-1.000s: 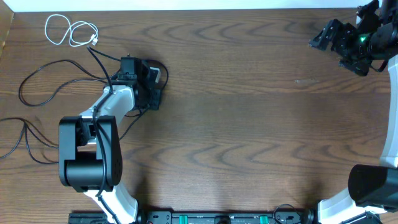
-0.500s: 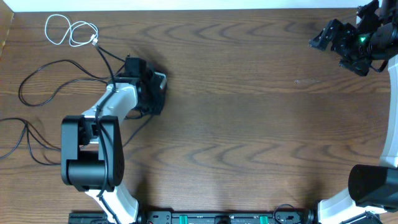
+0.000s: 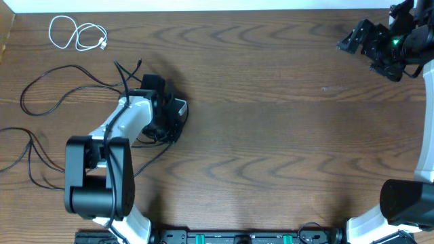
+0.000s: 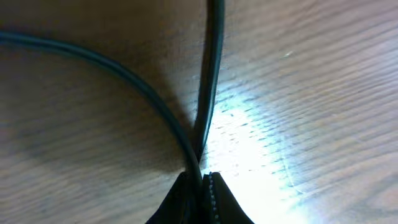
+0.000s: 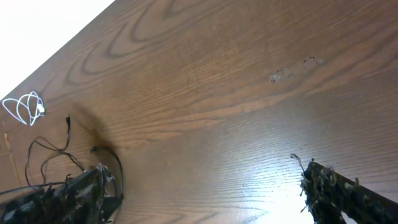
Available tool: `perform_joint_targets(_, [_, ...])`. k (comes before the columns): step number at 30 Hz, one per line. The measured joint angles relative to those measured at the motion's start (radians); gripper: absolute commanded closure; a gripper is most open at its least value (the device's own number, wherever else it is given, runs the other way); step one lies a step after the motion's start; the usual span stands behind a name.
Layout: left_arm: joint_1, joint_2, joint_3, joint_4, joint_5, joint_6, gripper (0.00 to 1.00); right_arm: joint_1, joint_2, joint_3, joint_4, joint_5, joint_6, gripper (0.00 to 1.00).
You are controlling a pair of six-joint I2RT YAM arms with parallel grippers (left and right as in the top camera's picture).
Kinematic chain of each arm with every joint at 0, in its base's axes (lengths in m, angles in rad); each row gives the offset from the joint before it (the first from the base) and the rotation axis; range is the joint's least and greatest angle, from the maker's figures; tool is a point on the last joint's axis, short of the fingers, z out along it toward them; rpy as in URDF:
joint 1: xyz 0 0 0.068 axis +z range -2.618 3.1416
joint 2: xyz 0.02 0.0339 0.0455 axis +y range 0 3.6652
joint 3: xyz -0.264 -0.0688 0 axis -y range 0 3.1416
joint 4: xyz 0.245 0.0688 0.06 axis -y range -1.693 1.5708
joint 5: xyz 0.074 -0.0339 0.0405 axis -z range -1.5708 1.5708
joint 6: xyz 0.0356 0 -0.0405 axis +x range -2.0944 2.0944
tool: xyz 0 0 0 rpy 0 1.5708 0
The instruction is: Untangle cables
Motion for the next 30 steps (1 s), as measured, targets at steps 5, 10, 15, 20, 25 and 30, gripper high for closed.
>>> perform_joint_targets(5, [0.000,-0.032,0.000,-0.009,-0.001,-0.002,0.92,0.000,0.000,0.000,-0.011,0.000,0.000,0.01])
perform_joint_targets(10, [0.000,-0.033,0.000,-0.010,0.000,-0.023,0.46,0.000,0.000,0.000,-0.011,0.000,0.000,0.01])
perform_joint_targets(15, [0.000,-0.047,0.002,-0.010,0.002,-0.051,0.11,0.000,0.000,0.000,-0.011,0.000,0.000,0.01])
perform_joint_targets(20, [0.000,-0.108,0.005,0.011,0.002,-0.059,0.10,0.000,0.000,0.000,-0.011,0.000,0.000,0.01])
perform_joint_targets(25, [0.000,-0.183,0.008,0.150,-0.006,-0.142,0.05,0.000,0.000,0.000,-0.011,0.000,0.000,0.01])
perform_joint_targets(30, [0.002,-0.189,0.019,0.243,-0.069,-0.343,0.04,0.000,0.000,0.000,-0.011,0.000,0.000,0.01])
